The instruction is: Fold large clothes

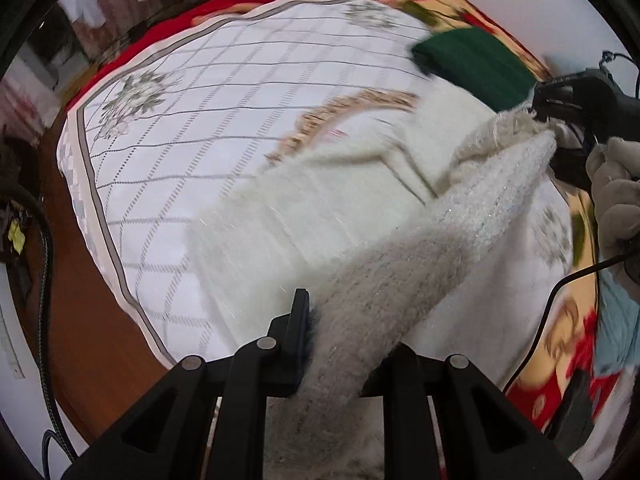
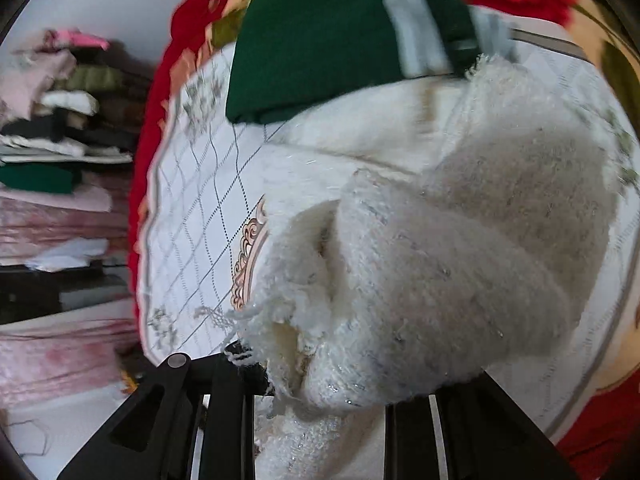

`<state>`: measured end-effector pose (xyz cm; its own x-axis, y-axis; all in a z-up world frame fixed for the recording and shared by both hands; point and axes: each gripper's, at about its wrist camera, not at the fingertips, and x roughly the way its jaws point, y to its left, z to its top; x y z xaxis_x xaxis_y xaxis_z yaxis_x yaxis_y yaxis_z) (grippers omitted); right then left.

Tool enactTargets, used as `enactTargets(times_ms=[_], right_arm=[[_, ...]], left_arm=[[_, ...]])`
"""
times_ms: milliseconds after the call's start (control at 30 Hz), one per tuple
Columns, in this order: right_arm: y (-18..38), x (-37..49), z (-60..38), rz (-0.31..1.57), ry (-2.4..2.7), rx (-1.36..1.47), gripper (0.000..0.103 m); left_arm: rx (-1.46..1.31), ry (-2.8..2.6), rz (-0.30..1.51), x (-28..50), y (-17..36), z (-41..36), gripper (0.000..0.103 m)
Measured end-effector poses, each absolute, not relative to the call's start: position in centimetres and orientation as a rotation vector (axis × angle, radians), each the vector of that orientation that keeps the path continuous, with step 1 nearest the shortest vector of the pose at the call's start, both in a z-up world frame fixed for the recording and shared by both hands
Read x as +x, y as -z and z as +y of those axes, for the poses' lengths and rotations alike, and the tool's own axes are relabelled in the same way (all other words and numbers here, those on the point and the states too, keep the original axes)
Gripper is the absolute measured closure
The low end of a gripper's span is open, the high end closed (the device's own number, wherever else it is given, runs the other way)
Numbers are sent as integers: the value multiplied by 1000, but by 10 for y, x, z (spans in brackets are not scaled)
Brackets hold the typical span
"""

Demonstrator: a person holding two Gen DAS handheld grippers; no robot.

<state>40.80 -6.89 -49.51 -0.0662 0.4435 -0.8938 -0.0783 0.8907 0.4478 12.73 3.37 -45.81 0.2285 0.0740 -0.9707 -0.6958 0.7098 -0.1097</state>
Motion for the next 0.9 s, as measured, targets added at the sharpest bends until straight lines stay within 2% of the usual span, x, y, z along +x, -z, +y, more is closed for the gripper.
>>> enactTargets(times_ms=[33,167,267,300,333,400,533,667,700,733,900], right_arm=[[506,412,-41,1604,-422,258,79],[548,423,18,1655,-338,159,75],[567,428,32,1690,-310,197,52],[568,430,33,1694,-326,232,40],[566,431,33,1693,-345,258,36],[557,434,32,1674,-413,328,35],[528,440,6,1586,-643,567,35],[498,443,-64,1464,-545,469,34],[495,444,-87,1433,-488,413,34],[496,446,-106,1418,-445,373,34],[543,468,-174,1455,-330,330,33]], left_arm=[[-619,-583,1246,129,466,49,86],[-754,-550,1298,134,509,107,84],[-811,-543,1311,135,527,133,74],[-833,-554,1303,130,530,142,62],[-835,-580,1290,125,528,148,38],[-835,-617,1273,114,525,158,23],[-835,-710,1277,98,527,172,23],[-778,-747,1321,106,550,172,22],[-755,-764,1329,107,556,171,19],[-723,-786,1343,110,566,171,12],[-707,-808,1355,113,583,178,5]])
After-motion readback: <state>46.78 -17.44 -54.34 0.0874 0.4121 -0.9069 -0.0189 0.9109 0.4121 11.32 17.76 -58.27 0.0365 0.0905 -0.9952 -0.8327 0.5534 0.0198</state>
